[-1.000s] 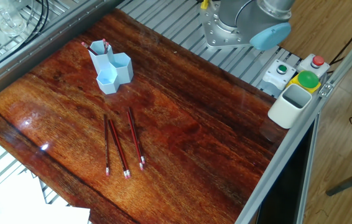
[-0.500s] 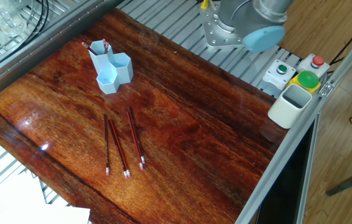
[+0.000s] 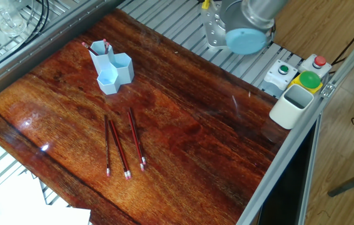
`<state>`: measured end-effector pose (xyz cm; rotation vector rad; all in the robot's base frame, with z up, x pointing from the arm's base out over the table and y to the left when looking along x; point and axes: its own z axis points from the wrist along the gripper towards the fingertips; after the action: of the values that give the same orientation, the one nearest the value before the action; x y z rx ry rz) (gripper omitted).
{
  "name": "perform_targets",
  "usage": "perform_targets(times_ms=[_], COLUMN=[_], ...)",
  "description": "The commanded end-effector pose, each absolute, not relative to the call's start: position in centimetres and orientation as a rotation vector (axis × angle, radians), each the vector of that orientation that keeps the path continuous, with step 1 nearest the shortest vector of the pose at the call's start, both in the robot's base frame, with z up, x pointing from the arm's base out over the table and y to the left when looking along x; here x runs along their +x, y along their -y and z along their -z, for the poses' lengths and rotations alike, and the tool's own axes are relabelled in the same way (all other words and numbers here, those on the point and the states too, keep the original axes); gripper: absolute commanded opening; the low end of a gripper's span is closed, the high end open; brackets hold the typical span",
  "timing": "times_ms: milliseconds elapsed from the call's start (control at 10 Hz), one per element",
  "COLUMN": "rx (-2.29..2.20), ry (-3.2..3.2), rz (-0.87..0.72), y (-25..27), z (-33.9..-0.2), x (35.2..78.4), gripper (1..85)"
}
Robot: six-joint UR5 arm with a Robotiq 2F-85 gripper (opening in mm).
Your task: Put the pen into the pen holder
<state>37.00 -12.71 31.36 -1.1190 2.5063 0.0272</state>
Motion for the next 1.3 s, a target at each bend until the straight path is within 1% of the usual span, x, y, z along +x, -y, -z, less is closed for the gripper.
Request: perform_targets(times_ms=[0,200,400,600,800,1200], rx=[-1.078,-1.058,-1.075,-1.084,-1.071,-1.048], ry=[-2.353,-2.274,-2.232,-2.237,-2.228,-2.208], rz=[-0.049,-0.078,-0.074,-0.043,-0.078,-0.113], y=[11.6,9.8,9.6,10.2,10.1,9.5], z=[-31.5,-31.7,-31.2,-29.5,-27.9,-26.2], x=[39.1,40.9,41.7,42.2,42.6,42.9], gripper=[1.0,1.0,1.0,1.0,1.0,1.0])
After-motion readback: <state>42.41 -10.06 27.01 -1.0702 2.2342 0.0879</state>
